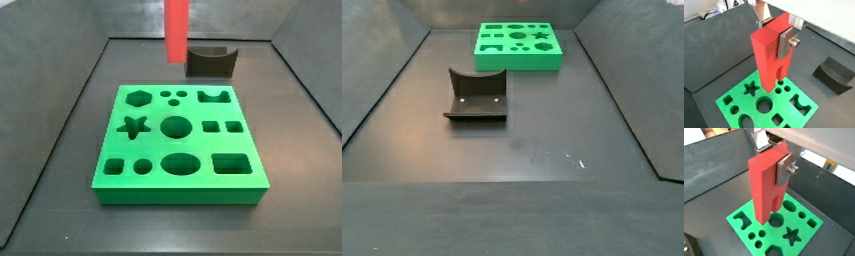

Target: Insert the double-square object.

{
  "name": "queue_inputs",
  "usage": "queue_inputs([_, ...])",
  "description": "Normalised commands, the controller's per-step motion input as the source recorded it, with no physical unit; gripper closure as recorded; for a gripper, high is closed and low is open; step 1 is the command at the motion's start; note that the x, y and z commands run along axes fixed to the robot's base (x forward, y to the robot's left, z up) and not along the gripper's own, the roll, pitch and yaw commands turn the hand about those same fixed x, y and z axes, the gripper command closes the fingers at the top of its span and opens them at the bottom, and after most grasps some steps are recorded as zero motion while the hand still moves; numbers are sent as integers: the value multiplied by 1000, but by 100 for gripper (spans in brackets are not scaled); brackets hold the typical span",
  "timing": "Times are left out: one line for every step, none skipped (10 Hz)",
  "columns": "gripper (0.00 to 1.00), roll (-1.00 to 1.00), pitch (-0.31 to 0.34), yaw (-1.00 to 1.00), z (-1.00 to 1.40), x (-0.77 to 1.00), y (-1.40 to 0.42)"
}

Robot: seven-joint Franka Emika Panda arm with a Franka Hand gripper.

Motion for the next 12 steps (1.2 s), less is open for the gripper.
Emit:
queue_inputs([100,-16,0,-260,-386,909,-191])
queue_inputs([100,-17,0,-240,-386,926,-194])
queue_inputs([100,-16,0,-200,-389,963,-200])
queue_inputs([100,-16,0,-180,-389,986,-206])
queue_inputs([100,-14,0,-183,-389,980,-203])
queue_inputs([100,-14,0,-191,-389,971,-200])
queue_inputs([100,-11,0,-226,-389,931,-197])
queue_inputs([100,0,0,-406,-440,743,-157])
queue_inputs([100,10,0,-694,-531,420,-57])
queue_inputs([100,20,49,-720,-537,317,-31])
queue_inputs([100,11,63,-674,-494,354,-49])
queue_inputs([100,0,4,-643,-411,469,-91])
